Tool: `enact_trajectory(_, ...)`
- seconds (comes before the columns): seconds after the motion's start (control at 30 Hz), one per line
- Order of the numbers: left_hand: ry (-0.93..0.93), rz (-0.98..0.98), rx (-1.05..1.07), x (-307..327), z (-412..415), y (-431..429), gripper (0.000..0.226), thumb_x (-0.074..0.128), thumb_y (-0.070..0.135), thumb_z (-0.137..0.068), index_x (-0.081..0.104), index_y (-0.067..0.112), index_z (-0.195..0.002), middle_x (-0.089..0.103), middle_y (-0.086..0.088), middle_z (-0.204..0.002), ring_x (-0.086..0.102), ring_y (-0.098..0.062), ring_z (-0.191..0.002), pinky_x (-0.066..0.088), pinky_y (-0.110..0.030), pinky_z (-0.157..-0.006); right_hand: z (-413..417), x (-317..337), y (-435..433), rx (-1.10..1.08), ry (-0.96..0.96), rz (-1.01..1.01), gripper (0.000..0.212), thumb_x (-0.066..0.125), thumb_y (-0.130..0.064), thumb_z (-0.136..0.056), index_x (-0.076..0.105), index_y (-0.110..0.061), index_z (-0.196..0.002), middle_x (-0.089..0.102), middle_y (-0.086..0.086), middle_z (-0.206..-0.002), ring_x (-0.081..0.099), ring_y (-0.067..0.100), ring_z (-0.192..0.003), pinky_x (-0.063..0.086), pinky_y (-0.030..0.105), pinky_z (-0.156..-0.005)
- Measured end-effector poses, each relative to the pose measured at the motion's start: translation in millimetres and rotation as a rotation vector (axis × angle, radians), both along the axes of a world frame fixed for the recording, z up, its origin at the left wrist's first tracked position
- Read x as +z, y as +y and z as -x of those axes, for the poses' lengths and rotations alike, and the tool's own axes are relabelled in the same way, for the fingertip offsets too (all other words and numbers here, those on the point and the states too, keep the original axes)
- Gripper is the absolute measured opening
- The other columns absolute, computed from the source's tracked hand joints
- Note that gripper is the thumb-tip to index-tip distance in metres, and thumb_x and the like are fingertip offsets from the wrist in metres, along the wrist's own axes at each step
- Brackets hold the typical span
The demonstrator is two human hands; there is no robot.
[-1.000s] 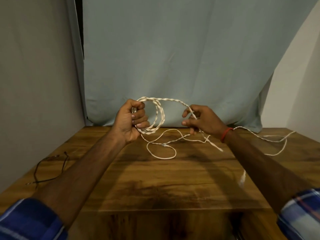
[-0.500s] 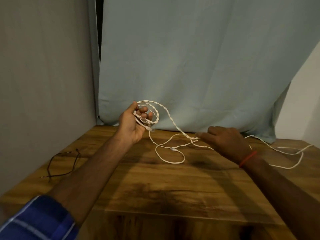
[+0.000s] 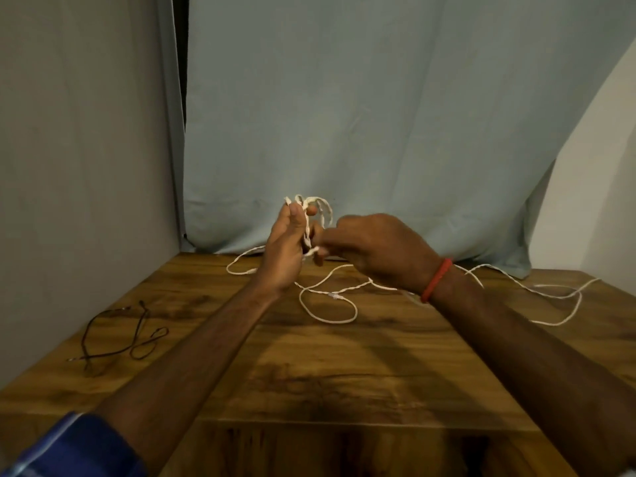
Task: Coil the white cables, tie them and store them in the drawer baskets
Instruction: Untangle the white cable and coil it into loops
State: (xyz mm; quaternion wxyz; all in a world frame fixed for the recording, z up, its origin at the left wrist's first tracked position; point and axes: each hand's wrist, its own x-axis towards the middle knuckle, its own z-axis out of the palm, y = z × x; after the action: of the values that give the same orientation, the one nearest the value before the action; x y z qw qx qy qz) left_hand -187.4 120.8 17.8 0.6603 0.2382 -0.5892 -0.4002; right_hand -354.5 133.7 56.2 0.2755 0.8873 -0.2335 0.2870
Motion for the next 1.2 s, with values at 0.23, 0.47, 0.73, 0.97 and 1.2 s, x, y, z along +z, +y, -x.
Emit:
enact_trajectory(0.23,-0.194,0.065,-0.206,-3.3,-9.8,10.1,0.07,0.05,0.078,-0.084,0.056,0.012,-0.106,0.039,0.008,-0.059,0.031,-0.003,-0.048,0.033,-0.019,-0.049,5.6,33.4,5.7,-0.067,-0.295,-0.074,0.037,0.075,-0.05,-0.079,0.071,-0.019,-0.099,0.068,-0.002,-0.076,0.054,0.006,-0.065,0.05,0.026,-0.062)
enact_trajectory(0.47,-0.204,-0.028,-0.17,-4.6,-11.6,10.8,0.03,0.053,0.042,-0.094,0.062,0.029,-0.069,0.032,0.009,-0.055,0.026,-0.008,-0.048,0.027,-0.023,-0.046,29.4,68.0,8.9,-0.331,0.231,-0.019,0.025,0.065,-0.025,-0.095,0.067,-0.026,-0.119,0.055,-0.007,-0.089,0.05,0.011,-0.078,0.036,0.026,-0.063)
enact_trajectory(0.73,0.208,-0.35,-0.282,-4.5,-22.4,-11.4,0.048,0.051,0.046,-0.1,0.045,0.025,-0.058,0.024,0.009,-0.042,0.019,-0.007,-0.033,0.012,-0.022,-0.041,70.0,46.8,0.4,-0.344,-0.036,0.722,0.02,0.053,-0.025,-0.104,0.069,-0.023,-0.093,0.065,-0.001,-0.075,0.061,0.022,-0.071,0.041,0.039,-0.086)
enact_trajectory(0.97,0.359,-0.432,-0.468,-1.5,-20.5,-8.7,0.051,0.045,0.047,-0.101,0.047,0.022,-0.057,0.026,0.007,-0.038,0.021,-0.006,-0.03,0.012,-0.022,-0.043,73.0,0.6,-19.6,-0.16,-0.599,-0.001,0.018,0.067,-0.025,-0.096,0.068,-0.015,-0.111,0.072,0.002,-0.087,0.07,0.014,-0.073,0.059,0.038,-0.071)
enact_trajectory(1.2,0.525,-0.38,-0.499,3.2,-17.6,-12.0,0.049,0.04,0.044,-0.103,0.045,0.02,-0.06,0.027,0.008,-0.037,0.024,-0.006,-0.028,0.017,-0.021,-0.042,39.1,-24.6,-16.6,-0.31,-0.975,-0.673,0.02,0.079,-0.02,-0.084,0.065,-0.008,-0.091,0.071,0.013,-0.074,0.07,0.02,-0.051,0.06,0.034,-0.05)
